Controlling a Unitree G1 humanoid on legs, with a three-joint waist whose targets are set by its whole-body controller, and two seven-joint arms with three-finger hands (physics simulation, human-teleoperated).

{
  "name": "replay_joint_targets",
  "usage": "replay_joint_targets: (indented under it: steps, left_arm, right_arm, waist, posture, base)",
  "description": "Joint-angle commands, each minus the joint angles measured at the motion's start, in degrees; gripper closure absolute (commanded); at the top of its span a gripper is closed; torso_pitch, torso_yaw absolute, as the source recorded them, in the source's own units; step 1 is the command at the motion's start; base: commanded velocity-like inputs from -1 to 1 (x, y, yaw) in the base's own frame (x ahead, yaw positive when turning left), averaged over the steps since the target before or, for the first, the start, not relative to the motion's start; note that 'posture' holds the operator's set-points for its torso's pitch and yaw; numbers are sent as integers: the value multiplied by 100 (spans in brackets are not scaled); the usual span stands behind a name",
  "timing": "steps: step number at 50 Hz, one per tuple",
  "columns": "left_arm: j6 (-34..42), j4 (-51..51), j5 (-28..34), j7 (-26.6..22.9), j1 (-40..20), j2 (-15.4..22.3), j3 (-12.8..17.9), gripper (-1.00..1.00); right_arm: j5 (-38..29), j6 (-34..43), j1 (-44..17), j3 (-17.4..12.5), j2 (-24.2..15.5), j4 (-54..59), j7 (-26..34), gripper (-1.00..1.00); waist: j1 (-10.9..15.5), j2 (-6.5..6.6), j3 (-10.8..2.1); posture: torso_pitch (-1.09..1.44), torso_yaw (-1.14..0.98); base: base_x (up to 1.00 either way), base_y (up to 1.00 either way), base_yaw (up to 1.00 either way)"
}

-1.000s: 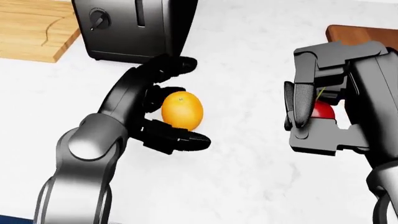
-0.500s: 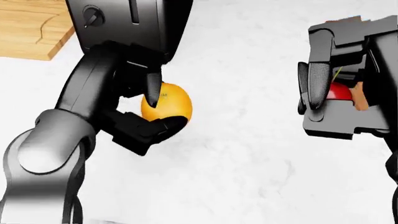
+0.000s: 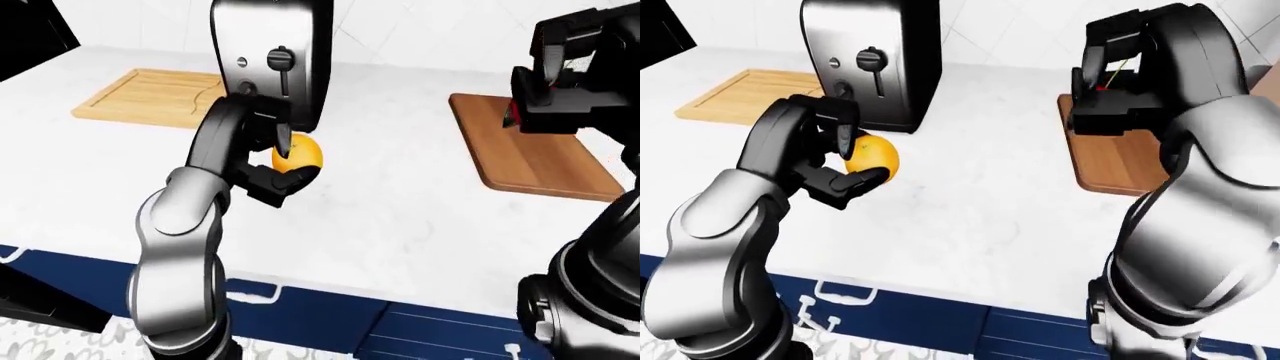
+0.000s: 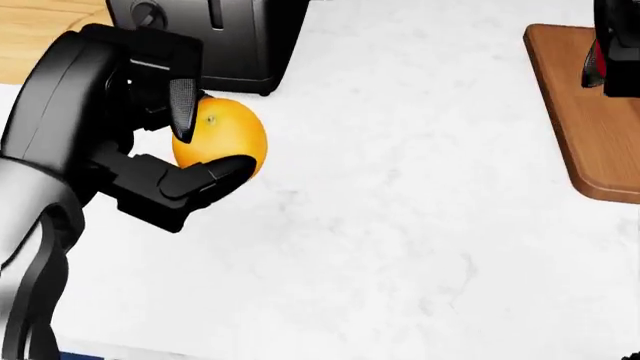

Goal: Place the tangerine and the cherry on separate cutting boards.

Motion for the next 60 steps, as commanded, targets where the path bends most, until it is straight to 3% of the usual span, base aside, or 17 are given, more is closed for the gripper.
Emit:
replay_joint_targets:
  steps: [1,6,9,15,26,32,36,45,60]
  left_arm:
    - [-143,-194,-47,72,-187,38,18,100]
    - [63,-270,-93,95,-357,114,-13,100]
    - [95,-276,-118,116,-389,151,-2,100]
    - [93,-266,-176,167,-416,176,18,100]
    - [104,-281,-265,233,-454,229,58,100]
    - [56,-293,-326,291,-391,213,74,100]
    - [24,-310,-366,312,-334,216,95,100]
    - [26,-301,-443,381,-361,247,120,100]
    - [-29,-295,-509,441,-299,267,127,100]
  right_arm:
    - [207,-110,-305,-149,-55,241,-230,100]
    - [632,-242,-739,-182,-71,1215,-721,100]
    - [947,-540,-875,-314,-35,1839,-1075,100]
    - [1421,-1205,-1313,-293,-48,3282,-1805,100]
    - [1897,-2800,-2022,-190,-25,6034,-3136,100]
    - [2322,-4155,-2226,-418,32,7598,-4387,100]
    - [2582,-5005,-2328,-384,-47,8579,-5072,100]
    - [2706,-6285,-2387,-227,-153,9580,-6061,100]
    - [2602,-7021,-2298,-189,-94,10562,-6809,100]
  waist:
    - [7,-14,-159]
    - [0,5,-157]
    - [-3,7,-150]
    - [-3,3,-155]
    - [9,-17,-157]
    - [34,-34,-160]
    - [38,-53,-172]
    - [75,-89,-165]
    - [93,-161,-178]
  posture:
    - [0,0]
    - [0,0]
    - [0,0]
    - [0,0]
    - [0,0]
    - [0,0]
    - [0,0]
    - [0,0]
    - [0,0]
  base:
    - [0,0,0]
    - [0,0,0]
    - [0,0,0]
    - [0,0,0]
    - [0,0,0]
    - [0,0,0]
    - [0,0,0]
    - [0,0,0]
    - [0,0,0]
